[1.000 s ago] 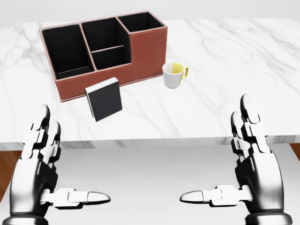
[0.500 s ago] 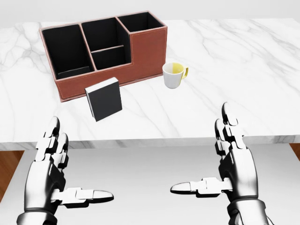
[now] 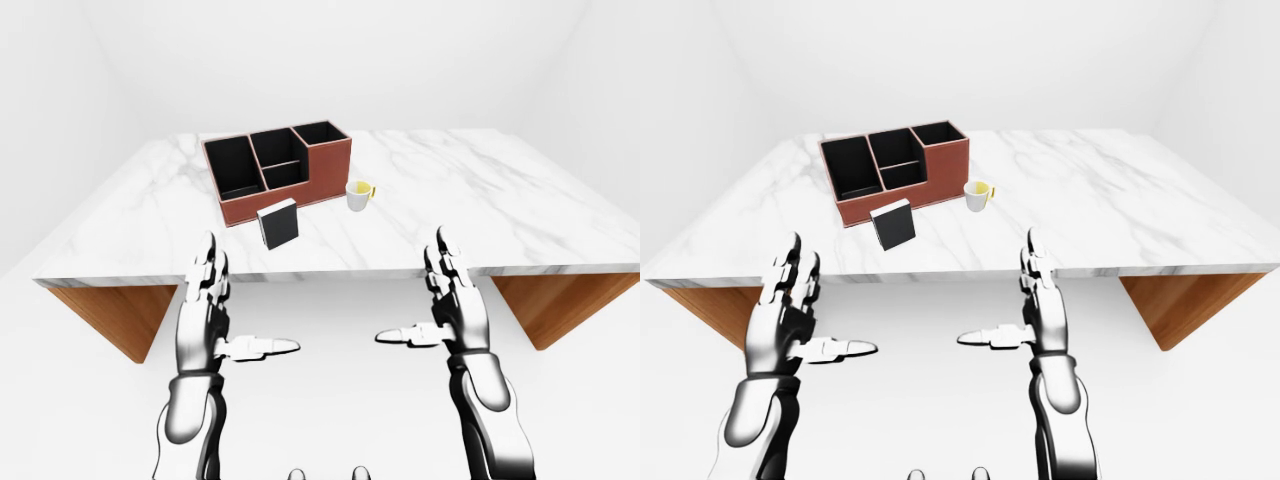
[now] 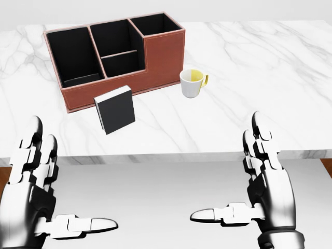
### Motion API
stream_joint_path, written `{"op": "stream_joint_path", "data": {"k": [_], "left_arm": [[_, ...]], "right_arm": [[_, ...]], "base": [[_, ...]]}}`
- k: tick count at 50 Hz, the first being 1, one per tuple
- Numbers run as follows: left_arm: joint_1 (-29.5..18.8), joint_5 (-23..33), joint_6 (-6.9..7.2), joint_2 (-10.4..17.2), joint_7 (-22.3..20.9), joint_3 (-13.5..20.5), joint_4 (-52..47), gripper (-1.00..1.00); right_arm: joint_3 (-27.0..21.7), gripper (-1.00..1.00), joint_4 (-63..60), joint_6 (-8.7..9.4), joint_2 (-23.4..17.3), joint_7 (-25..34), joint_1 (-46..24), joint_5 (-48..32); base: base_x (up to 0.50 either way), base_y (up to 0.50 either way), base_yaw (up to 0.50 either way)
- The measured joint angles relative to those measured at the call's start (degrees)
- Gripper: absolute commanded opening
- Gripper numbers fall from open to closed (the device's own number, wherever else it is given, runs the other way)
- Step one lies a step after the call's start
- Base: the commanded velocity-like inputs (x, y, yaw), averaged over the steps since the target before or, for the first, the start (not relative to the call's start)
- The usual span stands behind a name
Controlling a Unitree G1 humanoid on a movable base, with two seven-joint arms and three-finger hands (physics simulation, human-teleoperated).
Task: Pick up the book and place it in the front compartment of the caddy.
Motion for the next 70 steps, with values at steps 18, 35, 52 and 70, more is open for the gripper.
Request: {"op": "stream_joint_path", "data": {"k": [18,35,52,70], "left_arm": [[6.47,0.52,0.0,-0.27,-0.15,-1.31,-10.65,1.0],[9.03,0.61,0.0,-0.31,-0.07,-1.63,-14.7,1.0],[9.28,0.71,0.0,-0.4,-0.13,-1.12,-15.85,1.0],[9.48,0.81,0.0,-0.61,-0.37,-0.89,-16.4,1.0]], "right_arm": [[1.1,0.99,-10.85,2.13,0.27,0.37,5.11,0.58],[1.66,0.98,-14.52,2.13,0.28,0.33,6.82,1.0],[1.75,0.98,-14.18,2.13,0.29,0.48,6.55,1.32],[1.88,0.98,-14.38,2.13,0.26,0.26,6.7,1.26]], "base": [[0.0,0.0,0.0],[0.37,-0.01,0.0],[0.5,-0.06,0.0],[0.46,-0.34,0.0]]}}
